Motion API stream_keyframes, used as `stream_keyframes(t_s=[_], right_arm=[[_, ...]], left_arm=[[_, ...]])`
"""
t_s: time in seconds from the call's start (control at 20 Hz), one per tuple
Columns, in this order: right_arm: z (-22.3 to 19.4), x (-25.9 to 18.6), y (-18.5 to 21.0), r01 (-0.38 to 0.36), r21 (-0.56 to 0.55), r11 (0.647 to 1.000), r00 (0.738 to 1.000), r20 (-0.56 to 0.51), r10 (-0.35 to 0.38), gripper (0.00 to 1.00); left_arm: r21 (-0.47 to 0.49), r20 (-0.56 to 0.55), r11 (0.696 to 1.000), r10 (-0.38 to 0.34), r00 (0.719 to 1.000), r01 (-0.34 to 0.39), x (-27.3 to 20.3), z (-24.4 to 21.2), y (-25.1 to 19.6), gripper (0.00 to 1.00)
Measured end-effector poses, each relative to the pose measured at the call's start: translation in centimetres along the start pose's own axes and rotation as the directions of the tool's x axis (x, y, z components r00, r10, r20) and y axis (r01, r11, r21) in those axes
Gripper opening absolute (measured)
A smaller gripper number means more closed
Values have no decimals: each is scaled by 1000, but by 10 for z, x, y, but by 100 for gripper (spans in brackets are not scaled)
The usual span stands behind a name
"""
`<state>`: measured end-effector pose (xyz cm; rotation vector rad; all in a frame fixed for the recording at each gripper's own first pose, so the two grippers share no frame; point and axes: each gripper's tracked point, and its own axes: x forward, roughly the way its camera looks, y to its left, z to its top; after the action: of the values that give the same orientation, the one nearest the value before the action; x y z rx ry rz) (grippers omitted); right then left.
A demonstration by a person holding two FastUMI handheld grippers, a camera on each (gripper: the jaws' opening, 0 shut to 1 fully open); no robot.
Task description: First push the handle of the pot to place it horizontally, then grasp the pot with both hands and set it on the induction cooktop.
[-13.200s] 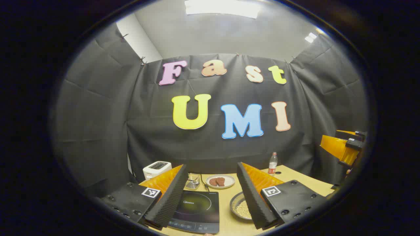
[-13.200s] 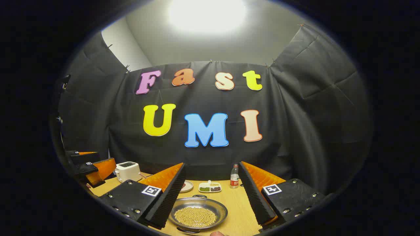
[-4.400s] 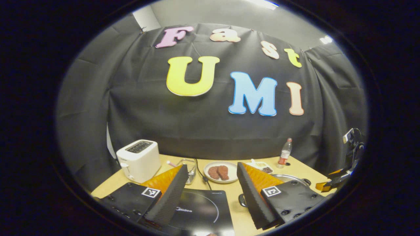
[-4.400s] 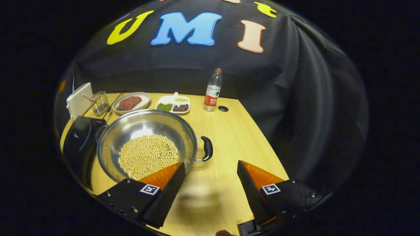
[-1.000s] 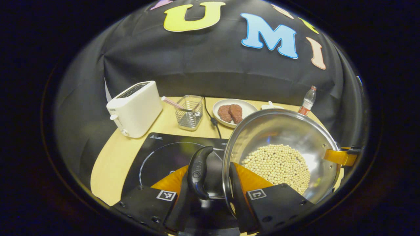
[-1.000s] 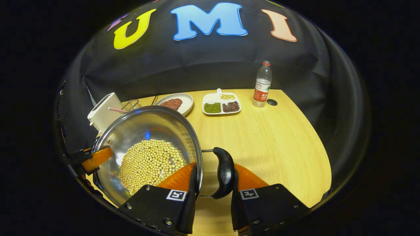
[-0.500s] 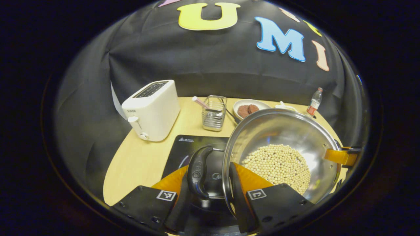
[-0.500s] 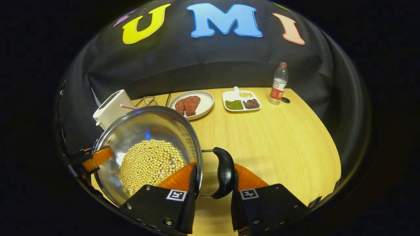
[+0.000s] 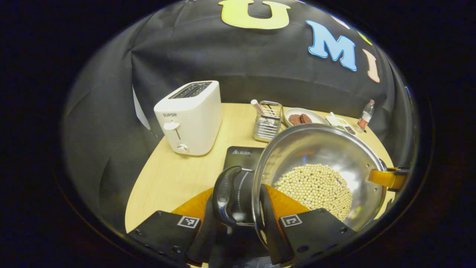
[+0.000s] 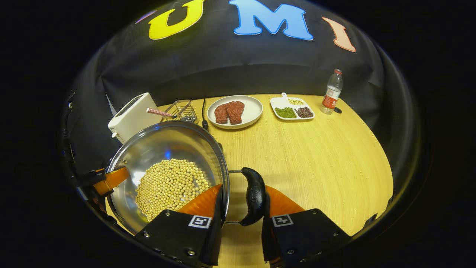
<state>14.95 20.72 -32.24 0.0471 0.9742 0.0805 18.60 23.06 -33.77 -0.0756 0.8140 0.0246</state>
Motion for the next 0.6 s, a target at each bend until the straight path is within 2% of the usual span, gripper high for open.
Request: stream_keyframes(t_s=[0.5,0.55,0.6], right_arm=[[-1,11,21,3,17,1000,1000,-13,-3,45],[0,10,21,3,20,1000,1000,-10,-3,45],[-1,11,22,1,25,1000,1000,-10,-1,45]], left_arm=[[12,0,1000,2,1000,-2,13,-2,24,62],[9,8,1000,3,1000,-3,12,-2,24,66],[10,7,1000,5,1000,-5,12,-2,26,63]])
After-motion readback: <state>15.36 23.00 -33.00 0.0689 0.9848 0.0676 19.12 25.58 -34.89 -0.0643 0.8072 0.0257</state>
